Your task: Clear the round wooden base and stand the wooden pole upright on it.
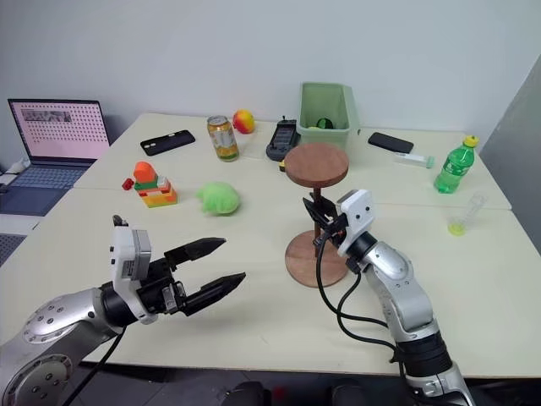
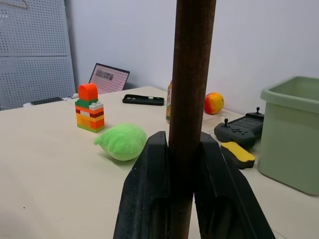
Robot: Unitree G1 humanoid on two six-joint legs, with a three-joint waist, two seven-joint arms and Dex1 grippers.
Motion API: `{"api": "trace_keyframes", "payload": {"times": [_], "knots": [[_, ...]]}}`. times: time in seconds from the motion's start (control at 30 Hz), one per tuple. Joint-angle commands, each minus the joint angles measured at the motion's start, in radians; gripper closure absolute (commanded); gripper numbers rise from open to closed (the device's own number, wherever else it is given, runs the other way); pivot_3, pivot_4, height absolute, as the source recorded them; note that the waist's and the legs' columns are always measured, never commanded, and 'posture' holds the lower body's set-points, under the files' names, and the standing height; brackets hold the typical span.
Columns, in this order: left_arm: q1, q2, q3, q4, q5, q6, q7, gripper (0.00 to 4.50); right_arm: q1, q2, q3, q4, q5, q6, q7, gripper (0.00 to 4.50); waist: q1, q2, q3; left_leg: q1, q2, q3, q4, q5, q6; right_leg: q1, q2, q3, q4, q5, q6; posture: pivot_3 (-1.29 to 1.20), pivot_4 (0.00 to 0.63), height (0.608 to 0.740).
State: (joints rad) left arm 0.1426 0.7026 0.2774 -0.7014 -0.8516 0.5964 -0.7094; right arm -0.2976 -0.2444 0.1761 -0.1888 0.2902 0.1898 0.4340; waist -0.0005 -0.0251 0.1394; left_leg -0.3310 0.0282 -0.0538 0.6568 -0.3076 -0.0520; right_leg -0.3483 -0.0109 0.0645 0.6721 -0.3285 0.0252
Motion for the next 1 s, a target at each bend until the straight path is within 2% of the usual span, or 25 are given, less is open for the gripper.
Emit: {"api": "trace_keyframes", "payload": {"times": [0.03,0.2,0.53,0.63,0.7,0.73,0.77,0.87,1.0], "knots": [[-0.014,0.013,0.025,-0.022,-0.008,-0.016,0.0,0.0,0.103,-0.055,0.022,0.209,-0.076,0.154,-0.013,4.23,0.0,0.0,0.0,0.0,0.0,0.0,-0.001,0.0,0.0,0.0,0.0,0.0,-0.001,0.0,0.0,0.0,0.15,0.74],[-0.048,0.025,0.026,-0.011,-0.017,-0.009,-0.003,0.0,0.077,-0.092,0.018,0.127,-0.062,0.206,0.002,4.23,0.0,0.001,-0.001,0.0,0.0,0.0,-0.01,0.001,0.0,0.0,-0.001,0.0,-0.009,0.0,0.0,0.0,0.15,0.74],[-0.11,0.02,-0.003,0.007,-0.012,-0.005,-0.003,0.0,0.009,-0.182,-0.038,-0.146,0.089,0.472,0.007,4.23,0.0,0.002,0.007,-0.003,-0.001,0.001,-0.014,0.0,0.0,-0.002,-0.002,-0.001,-0.015,0.001,0.001,0.0,0.15,0.74],[-0.122,0.018,-0.009,0.014,-0.008,-0.007,-0.006,0.0,-0.019,-0.2,-0.056,-0.206,0.138,0.556,0.002,4.23,0.0,0.003,0.01,-0.011,-0.001,0.0,-0.014,0.0,0.0,-0.008,-0.002,-0.002,-0.015,0.002,0.003,0.0,0.15,0.74],[-0.132,0.016,-0.016,0.022,-0.004,-0.011,-0.008,0.0,-0.044,-0.197,-0.072,-0.229,0.169,0.607,-0.011,3.53,0.0,0.001,0.013,-0.017,-0.002,-0.001,-0.013,0.001,0.0,-0.013,-0.002,-0.004,-0.015,0.009,0.005,0.0,0.15,0.74],[-0.136,0.016,-0.018,0.025,-0.003,-0.012,-0.009,0.0,-0.052,-0.193,-0.078,-0.235,0.179,0.626,-0.016,3.43,0.0,0.0,0.014,-0.019,-0.002,-0.001,-0.013,0.001,0.0,-0.016,-0.002,-0.004,-0.015,0.009,0.005,0.0,0.15,0.74],[-0.14,0.014,-0.022,0.028,0.0,-0.013,-0.01,0.0,-0.061,-0.189,-0.084,-0.239,0.191,0.643,-0.012,3.12,0.0,-0.001,0.014,-0.026,-0.002,-0.003,-0.013,0.001,0.0,-0.022,-0.002,-0.006,-0.015,0.009,0.005,0.0,0.15,0.74],[-0.148,0.014,-0.027,0.035,0.003,-0.016,-0.012,0.0,-0.076,-0.183,-0.1,-0.245,0.204,0.672,-0.004,2.48,-0.003,0.008,0.024,-0.047,-0.003,-0.002,-0.01,0.004,-0.004,-0.039,-0.003,-0.005,-0.01,0.014,0.006,0.0,0.15,0.74],[-0.163,0.019,-0.03,0.055,0.007,-0.018,-0.024,0.0,-0.092,-0.195,-0.124,-0.255,0.22,0.697,0.009,1.71,-0.011,0.008,0.024,-0.068,0.0,-0.002,-0.01,0.006,-0.007,-0.061,-0.001,-0.008,-0.008,0.014,0.006,0.0,0.15,0.74]]}}
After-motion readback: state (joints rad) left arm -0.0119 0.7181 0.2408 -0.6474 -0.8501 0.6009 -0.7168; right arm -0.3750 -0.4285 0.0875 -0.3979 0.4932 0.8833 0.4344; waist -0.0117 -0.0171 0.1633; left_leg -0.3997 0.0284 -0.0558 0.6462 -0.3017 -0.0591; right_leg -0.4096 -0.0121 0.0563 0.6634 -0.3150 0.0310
